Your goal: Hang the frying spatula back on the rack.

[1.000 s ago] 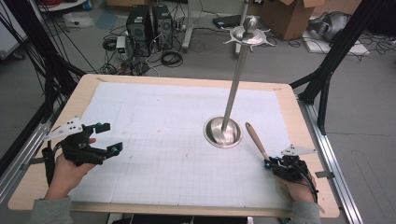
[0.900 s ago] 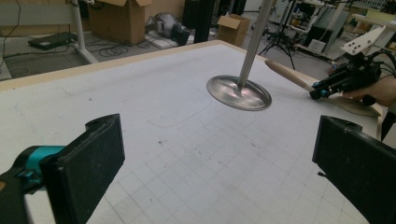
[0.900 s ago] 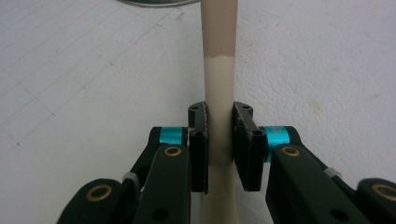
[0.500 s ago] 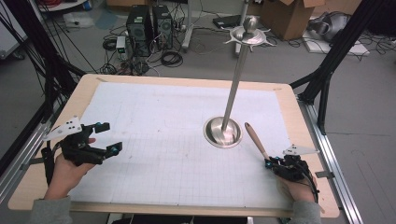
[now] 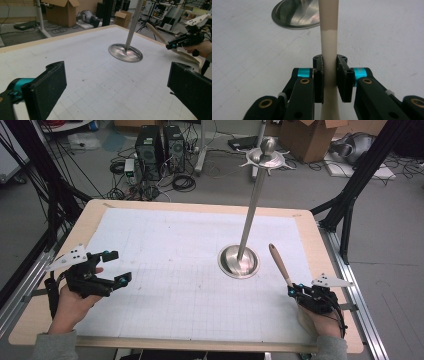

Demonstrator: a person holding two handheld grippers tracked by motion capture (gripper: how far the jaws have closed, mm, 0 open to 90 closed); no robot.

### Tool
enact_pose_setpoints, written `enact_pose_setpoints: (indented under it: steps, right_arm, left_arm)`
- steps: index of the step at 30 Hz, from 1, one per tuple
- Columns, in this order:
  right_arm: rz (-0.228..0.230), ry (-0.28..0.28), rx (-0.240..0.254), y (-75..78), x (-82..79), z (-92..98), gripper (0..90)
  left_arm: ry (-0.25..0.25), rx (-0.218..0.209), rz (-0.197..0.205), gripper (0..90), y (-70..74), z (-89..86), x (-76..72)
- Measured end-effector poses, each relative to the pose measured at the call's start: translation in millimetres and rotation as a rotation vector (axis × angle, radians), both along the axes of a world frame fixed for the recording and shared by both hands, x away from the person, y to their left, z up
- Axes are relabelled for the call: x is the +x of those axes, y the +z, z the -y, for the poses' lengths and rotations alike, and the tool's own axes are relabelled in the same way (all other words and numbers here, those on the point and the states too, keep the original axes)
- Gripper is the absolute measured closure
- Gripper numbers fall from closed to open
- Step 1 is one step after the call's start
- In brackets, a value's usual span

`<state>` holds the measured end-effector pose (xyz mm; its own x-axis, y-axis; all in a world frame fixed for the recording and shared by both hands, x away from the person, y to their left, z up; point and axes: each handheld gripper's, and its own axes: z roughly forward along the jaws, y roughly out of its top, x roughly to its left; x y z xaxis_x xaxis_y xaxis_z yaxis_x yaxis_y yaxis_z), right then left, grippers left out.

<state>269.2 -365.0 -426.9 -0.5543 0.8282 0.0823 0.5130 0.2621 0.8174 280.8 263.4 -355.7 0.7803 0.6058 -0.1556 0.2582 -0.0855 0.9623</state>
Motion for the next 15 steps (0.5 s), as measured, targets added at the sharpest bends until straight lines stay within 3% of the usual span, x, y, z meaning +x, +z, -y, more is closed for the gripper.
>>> enact_pose_setpoints:
  steps: [4,15]
  right_arm:
    - [0.030,-0.003,0.020,8.4,-3.0,0.7,78.2]
    - [0.086,0.023,0.081,36.5,-12.8,4.7,78.3]
  left_arm:
    - [0.010,0.009,0.008,2.7,0.8,-0.7,-0.4]
    - [0.026,-0.019,0.019,2.7,5.8,-10.0,-4.9]
